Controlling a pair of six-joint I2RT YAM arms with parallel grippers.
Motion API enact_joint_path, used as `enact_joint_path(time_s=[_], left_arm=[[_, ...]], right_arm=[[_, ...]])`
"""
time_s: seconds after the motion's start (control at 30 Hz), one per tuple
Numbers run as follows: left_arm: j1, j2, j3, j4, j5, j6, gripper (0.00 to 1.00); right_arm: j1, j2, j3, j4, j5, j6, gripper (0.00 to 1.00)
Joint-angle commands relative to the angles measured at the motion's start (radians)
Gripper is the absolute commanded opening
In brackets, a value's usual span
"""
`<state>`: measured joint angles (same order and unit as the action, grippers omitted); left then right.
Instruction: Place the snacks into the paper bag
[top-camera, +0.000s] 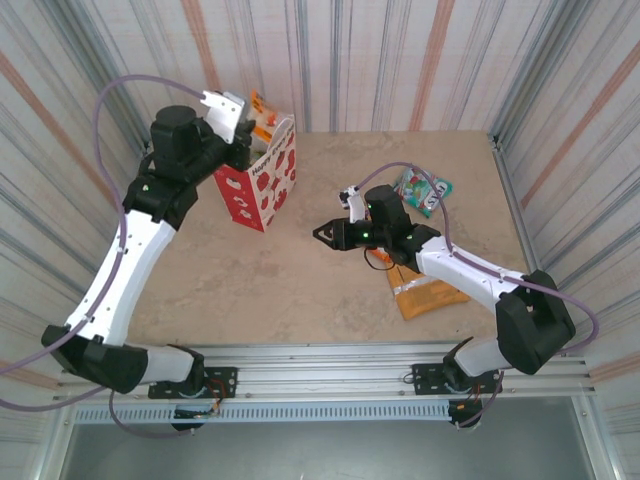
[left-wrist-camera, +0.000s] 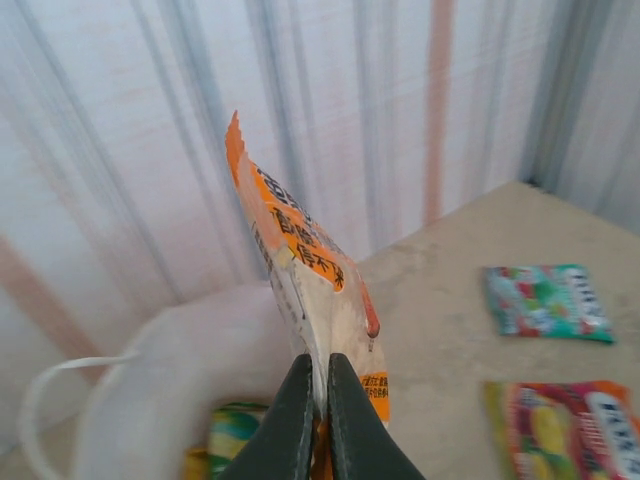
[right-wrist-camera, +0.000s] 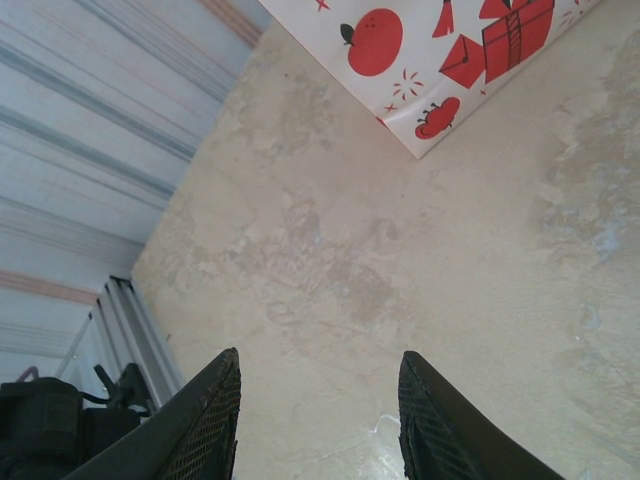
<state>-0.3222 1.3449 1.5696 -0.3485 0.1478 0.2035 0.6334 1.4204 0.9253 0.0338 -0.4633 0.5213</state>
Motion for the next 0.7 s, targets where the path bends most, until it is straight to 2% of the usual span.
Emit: enact_joint_path(time_s=[0.0,0.13,0.27,0.47,0.67], left_arm=[[0.061,0.05,0.076,-0.013,-0.04,0.098,0.06],[0.118,0.165,0.161,-0.07,0.03,0.108,0.06],[0.137,0.292,0.239,-0.158,0.081,0.133,0.07],[0.137,0.471,0.347,-0.252,0.088,0.166,0.07],[0.133,0.647,0.55,-0.457,0.069,0.184,0.07]], right_arm=[[-0.006,-0.034,0.014,-0.043,0.019,-0.04,0.44],[-0.011,-0.026,0.018,-0.062,0.019,-0.052,0.45],[-0.016,-0.012,0.023,-0.08,0.014,-0.057,0.45],[-0.039,0.012,0.04,-0.107,-0.003,-0.047,0.45],[-0.066,0.004,0.049,-0.154,0.021,-0.052,0.46]])
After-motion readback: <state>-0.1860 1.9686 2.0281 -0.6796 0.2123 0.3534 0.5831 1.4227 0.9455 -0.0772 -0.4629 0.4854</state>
